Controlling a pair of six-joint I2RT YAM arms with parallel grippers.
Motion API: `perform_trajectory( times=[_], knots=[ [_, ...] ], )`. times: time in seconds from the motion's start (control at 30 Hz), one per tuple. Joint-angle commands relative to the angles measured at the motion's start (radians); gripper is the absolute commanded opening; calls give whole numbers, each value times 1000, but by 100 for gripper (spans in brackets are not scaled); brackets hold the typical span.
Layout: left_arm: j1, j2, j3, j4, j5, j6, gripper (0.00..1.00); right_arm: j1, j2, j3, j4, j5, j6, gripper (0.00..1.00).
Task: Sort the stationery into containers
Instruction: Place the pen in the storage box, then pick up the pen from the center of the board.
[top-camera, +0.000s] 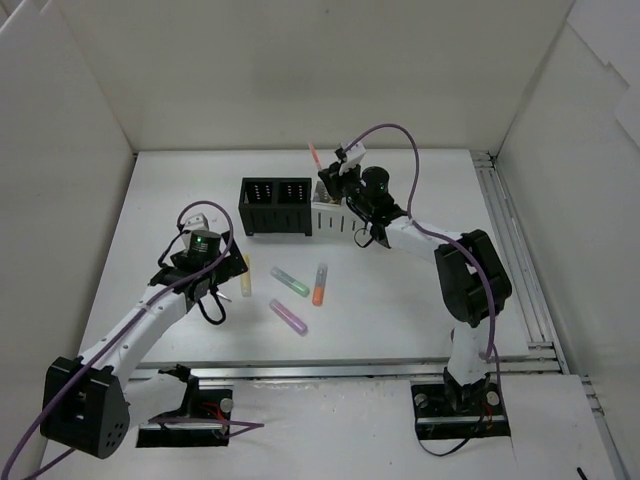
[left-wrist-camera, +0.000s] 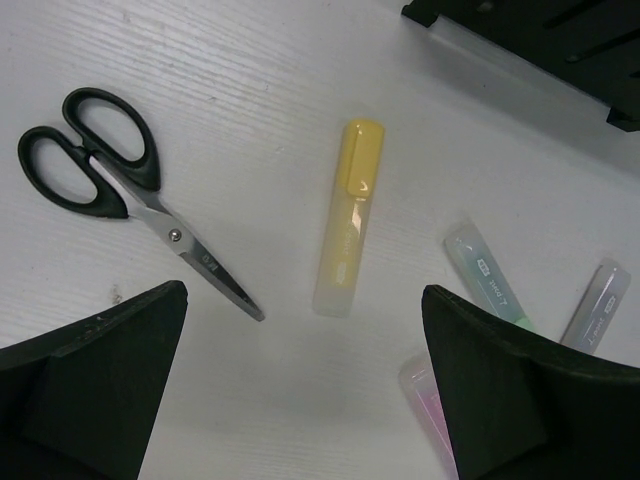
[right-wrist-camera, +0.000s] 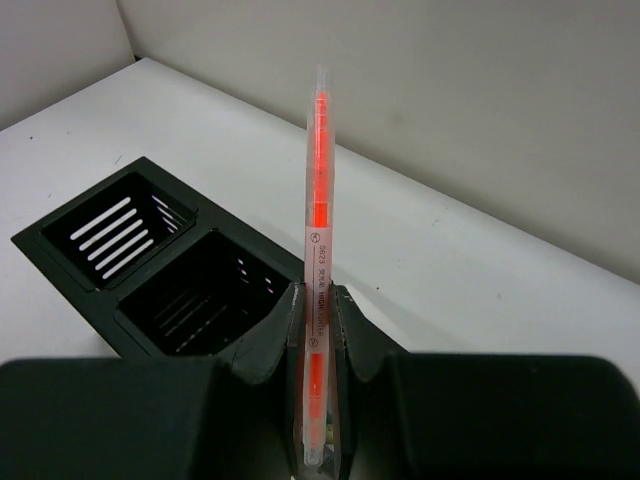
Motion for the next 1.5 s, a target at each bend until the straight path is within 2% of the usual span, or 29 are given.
perform_trajectory(
  times=[0.0, 0.33, 0.57, 0.8, 1.03, 1.17, 1.2, 1.37, 1.47],
  knots=[
    [9, 39, 69, 89, 34, 35, 100, -13, 17, 9, 217, -53, 15, 0],
    [27, 129, 95, 132, 51, 56, 100, -31, 73, -63, 279, -90, 30, 1],
    [27, 175, 118, 140, 66, 59, 100, -33, 43, -147, 308, -88, 33, 13],
    [27, 218, 142, 152, 83, 66, 100, -31, -52, -187, 310, -108, 35, 54],
    [27, 246, 156, 169, 109, 79, 100, -25, -164, -199, 308, -159, 44, 69],
    [27, 274, 181, 172, 112, 92, 100, -19, -244, -208, 305, -226, 76, 86],
    [27, 289, 190, 172, 110, 93, 100, -19, -279, -213, 305, -232, 99, 95],
    [18, 347, 215, 166, 104, 93, 99, -13, -405, -300, 294, -229, 191, 98],
    [18, 398, 224, 160, 98, 92, 95, -3, -504, -397, 278, -141, 187, 98]
  ],
)
